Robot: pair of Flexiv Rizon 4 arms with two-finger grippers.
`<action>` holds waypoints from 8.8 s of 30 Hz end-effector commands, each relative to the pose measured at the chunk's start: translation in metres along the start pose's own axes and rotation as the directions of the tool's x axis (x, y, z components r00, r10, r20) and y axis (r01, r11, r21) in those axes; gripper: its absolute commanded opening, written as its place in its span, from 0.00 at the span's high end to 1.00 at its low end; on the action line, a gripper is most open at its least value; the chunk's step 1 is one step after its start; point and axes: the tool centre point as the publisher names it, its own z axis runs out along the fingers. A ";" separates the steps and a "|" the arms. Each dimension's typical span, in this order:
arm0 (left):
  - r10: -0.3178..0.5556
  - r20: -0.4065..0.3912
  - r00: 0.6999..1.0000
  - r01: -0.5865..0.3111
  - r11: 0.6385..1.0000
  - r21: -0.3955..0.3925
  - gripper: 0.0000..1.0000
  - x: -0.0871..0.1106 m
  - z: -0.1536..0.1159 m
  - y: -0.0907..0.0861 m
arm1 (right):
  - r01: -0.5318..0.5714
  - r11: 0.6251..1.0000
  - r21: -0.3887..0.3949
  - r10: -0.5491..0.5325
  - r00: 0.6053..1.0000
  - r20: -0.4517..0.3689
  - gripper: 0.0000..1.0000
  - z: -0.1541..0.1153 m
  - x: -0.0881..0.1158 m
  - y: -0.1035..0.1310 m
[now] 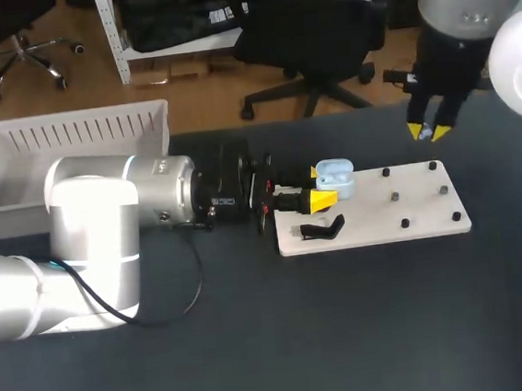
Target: Pick up each earbud case from the left stands, insert the matching earbuds, close the lid, and place the case in the box.
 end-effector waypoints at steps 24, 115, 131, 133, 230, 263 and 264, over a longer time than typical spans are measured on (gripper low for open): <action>0.000 0.001 1.000 0.000 1.000 0.000 1.00 0.001 0.000 0.001 | 0.135 0.990 0.030 -0.132 0.988 -0.084 1.00 -0.024 0.074 0.101; 0.000 0.001 1.000 0.000 1.000 0.000 1.00 0.001 0.000 0.001 | 0.566 0.821 0.073 -0.563 0.824 -0.061 1.00 0.011 0.075 0.111; 0.000 0.001 1.000 0.000 1.000 0.000 1.00 0.001 0.000 0.001 | 0.568 0.820 0.071 -0.565 0.823 -0.064 1.00 0.014 0.072 0.112; 0.000 0.001 1.000 0.000 1.000 0.000 1.00 0.001 0.000 0.001 | 0.569 0.820 0.071 -0.565 0.823 -0.065 1.00 0.014 0.072 0.113; 0.065 -0.102 0.993 -0.077 0.990 -0.116 1.00 -0.017 -0.062 0.007 | 0.102 0.995 0.015 -0.103 0.991 0.088 0.00 -0.021 0.031 0.002; -0.149 -0.313 0.938 -0.221 0.437 -0.872 1.00 -0.017 -0.349 0.136 | 0.102 0.995 0.015 -0.103 0.991 0.088 0.00 -0.021 0.031 0.002; -0.146 -0.317 0.937 -0.224 0.447 -0.866 1.00 -0.019 -0.349 0.136 | 0.102 0.995 0.015 -0.103 0.991 0.088 0.00 -0.021 0.031 0.002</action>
